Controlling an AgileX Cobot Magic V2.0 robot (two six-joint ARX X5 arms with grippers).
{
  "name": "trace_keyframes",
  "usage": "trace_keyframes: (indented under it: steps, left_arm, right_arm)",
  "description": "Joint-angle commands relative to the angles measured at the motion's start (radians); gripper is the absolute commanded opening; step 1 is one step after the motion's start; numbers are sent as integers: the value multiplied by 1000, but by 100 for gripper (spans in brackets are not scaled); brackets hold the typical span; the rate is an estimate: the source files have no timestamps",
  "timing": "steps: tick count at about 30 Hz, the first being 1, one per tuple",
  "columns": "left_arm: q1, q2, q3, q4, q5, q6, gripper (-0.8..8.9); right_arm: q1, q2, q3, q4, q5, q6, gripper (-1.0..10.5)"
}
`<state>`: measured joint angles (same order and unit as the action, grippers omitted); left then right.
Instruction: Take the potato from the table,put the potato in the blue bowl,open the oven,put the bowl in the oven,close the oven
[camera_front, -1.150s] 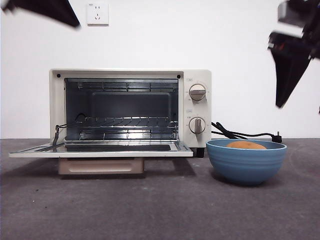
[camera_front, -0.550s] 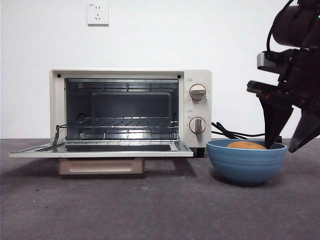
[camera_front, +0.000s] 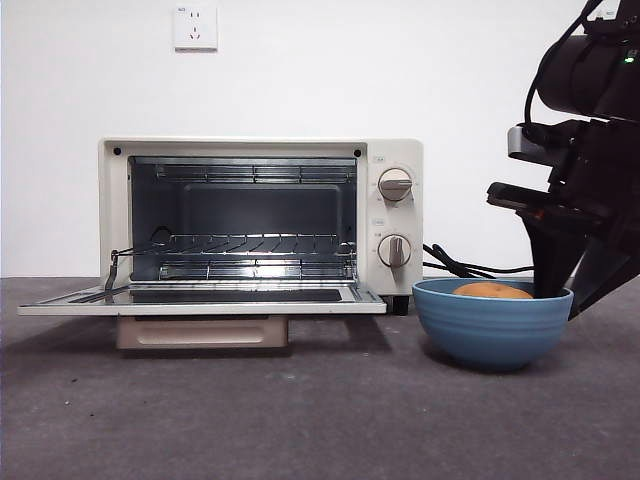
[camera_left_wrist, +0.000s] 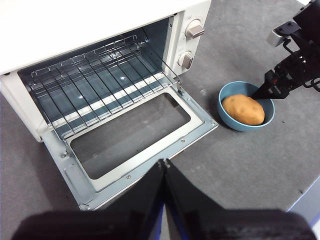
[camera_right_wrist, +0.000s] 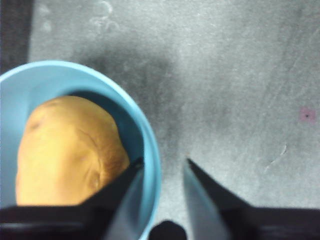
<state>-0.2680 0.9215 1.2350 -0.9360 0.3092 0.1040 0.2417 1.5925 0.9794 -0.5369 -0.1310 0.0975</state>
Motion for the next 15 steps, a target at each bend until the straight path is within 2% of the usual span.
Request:
trace_keyframes:
  steps: [1, 8, 15]
  left_arm:
    - [-1, -1, -3, -2, 5, -5, -8]
    - [-1, -1, -3, -6, 5, -2, -8]
    - [-1, -1, -3, -10, 5, 2, -8]
  right_arm:
    - [0, 8, -11, 7, -2, 6, 16]
    - [3, -9, -11, 5, -77, 10, -12]
    - [79, -159, 14, 0, -77, 54, -13]
